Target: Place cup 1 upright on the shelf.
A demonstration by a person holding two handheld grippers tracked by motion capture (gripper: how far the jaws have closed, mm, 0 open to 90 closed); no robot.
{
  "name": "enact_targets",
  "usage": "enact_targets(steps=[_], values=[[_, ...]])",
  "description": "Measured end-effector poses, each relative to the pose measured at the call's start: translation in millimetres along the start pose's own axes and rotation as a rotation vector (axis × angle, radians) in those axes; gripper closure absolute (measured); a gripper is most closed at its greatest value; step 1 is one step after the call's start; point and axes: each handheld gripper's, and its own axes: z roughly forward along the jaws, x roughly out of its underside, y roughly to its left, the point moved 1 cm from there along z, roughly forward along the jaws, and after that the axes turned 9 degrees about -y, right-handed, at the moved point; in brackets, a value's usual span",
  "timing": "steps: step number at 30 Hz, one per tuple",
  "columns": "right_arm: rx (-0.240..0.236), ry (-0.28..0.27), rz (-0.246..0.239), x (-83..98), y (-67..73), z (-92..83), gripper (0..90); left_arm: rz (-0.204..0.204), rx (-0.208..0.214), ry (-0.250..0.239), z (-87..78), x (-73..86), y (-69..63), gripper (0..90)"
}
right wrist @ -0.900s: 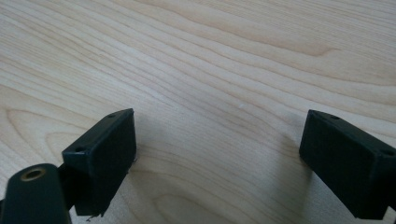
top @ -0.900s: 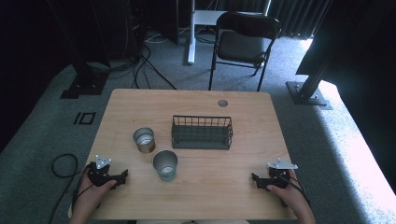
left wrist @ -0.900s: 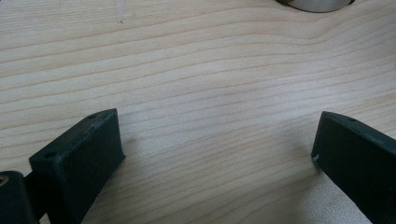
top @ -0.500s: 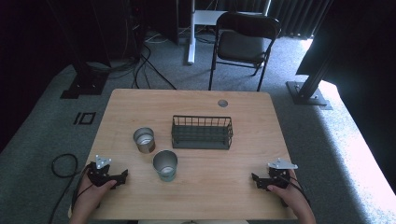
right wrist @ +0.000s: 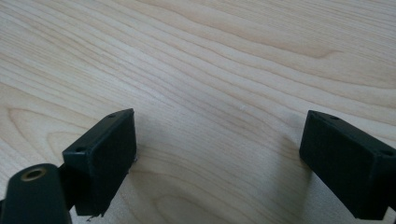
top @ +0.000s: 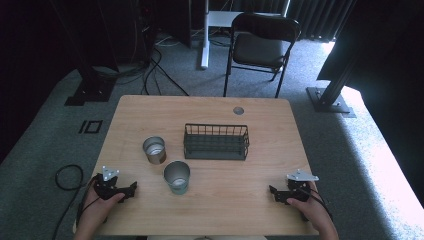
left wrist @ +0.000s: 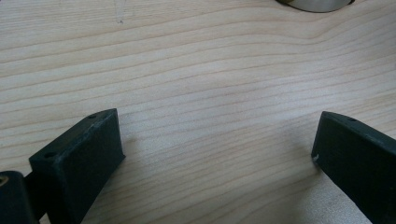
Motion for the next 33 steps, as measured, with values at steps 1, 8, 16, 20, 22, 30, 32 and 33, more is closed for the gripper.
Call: enact_targets(steps=[1, 8, 16, 20, 22, 30, 32, 33], values=[[-0.004, -0.002, 0.001, -0.5, 0.2, 0.5, 11.0, 0.000, 0.000, 0.000, 0.0, 0.0, 0.0, 2.4], [-0.017, -0.008, -0.012, -2.5, 2.0, 2.9, 11.0, 0.000, 0.000, 0.000, 0.0, 0.0, 0.0, 2.4], [-0.047, -0.034, -0.014, -10.7, 8.3, 5.7, 11.0, 0.000, 0.000, 0.000, 0.0, 0.0, 0.0, 2.4], [-0.066, -0.052, -0.037, -17.1, 13.0, 5.9, 11.0, 0.000, 0.000, 0.000, 0.0, 0.0, 0.0, 2.4], [-0.079, -0.061, -0.045, -20.8, 16.2, 6.0, 11.1, 0.000, 0.000, 0.000, 0.0, 0.0, 0.0, 2.4], [-0.121, -0.080, -0.061, -31.7, 28.0, 11.4, 11.0, 0.000, 0.000, 0.000, 0.0, 0.0, 0.0, 2.4], [-0.131, -0.083, -0.068, -33.9, 29.9, 13.4, 11.1, 0.001, 0.000, 0.001, 0.0, 0.0, 0.0, 2.4], [-0.133, -0.084, -0.069, -35.6, 31.7, 15.5, 11.1, 0.001, 0.000, 0.001, 0.0, 0.0, 0.0, 2.4]])
